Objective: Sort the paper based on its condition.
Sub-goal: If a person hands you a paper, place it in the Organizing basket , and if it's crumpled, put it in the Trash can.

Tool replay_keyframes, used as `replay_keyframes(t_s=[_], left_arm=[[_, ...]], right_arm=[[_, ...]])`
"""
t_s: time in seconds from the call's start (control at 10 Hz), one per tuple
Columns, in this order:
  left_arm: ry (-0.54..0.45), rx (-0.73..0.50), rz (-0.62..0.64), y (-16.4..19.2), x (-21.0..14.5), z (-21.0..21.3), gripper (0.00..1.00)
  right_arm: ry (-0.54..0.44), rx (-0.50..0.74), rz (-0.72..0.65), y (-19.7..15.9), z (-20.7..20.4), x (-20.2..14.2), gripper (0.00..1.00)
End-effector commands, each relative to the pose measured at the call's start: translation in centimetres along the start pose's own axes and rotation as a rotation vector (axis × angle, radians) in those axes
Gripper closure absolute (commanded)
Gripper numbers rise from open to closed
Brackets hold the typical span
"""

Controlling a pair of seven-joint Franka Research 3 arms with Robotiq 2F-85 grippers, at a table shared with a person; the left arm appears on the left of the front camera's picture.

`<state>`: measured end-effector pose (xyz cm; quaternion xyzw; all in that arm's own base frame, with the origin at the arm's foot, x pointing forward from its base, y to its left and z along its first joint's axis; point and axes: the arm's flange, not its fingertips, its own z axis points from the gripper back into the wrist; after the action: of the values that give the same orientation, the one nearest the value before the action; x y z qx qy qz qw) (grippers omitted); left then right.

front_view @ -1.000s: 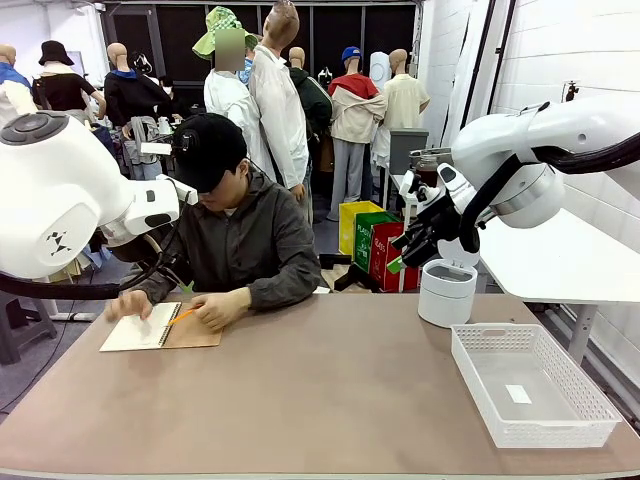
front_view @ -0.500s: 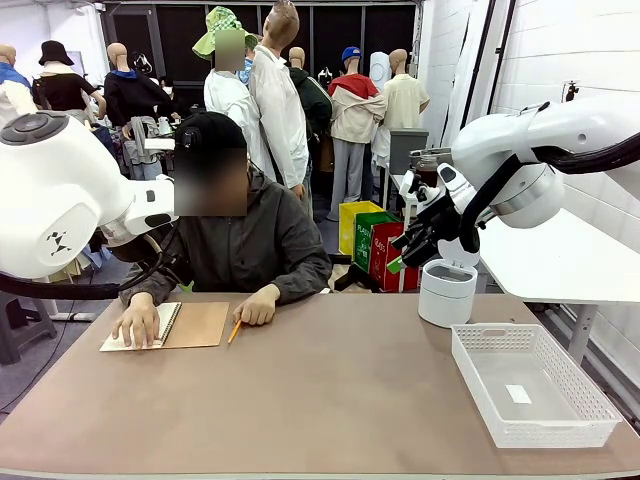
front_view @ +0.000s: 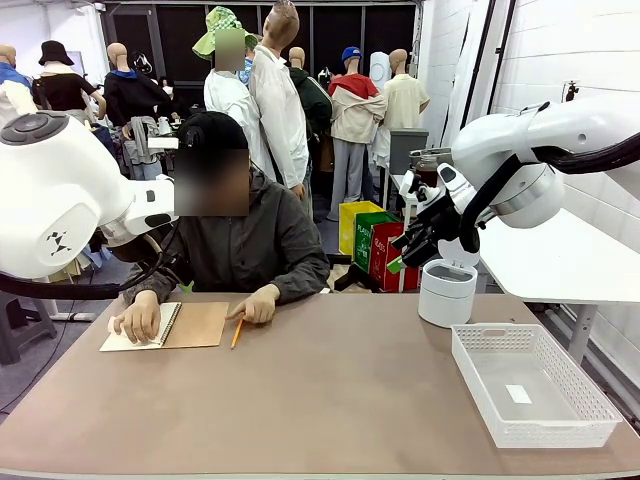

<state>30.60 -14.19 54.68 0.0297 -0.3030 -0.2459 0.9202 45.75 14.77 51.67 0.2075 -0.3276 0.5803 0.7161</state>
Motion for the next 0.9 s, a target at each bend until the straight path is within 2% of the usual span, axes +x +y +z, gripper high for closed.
replay_keyframes(t_s=[0.0,0.8], left_arm=[[0.003,0.001,-0.012,0.11,-0.04,0.04,0.00],[0.003,0.001,-0.012,0.11,-0.04,0.04,0.00]], right_arm=[[-0.008,0.005,-0.006,0.02,0.01,0.07,0.00],[-0.008,0.005,-0.006,0.02,0.01,0.07,0.00]])
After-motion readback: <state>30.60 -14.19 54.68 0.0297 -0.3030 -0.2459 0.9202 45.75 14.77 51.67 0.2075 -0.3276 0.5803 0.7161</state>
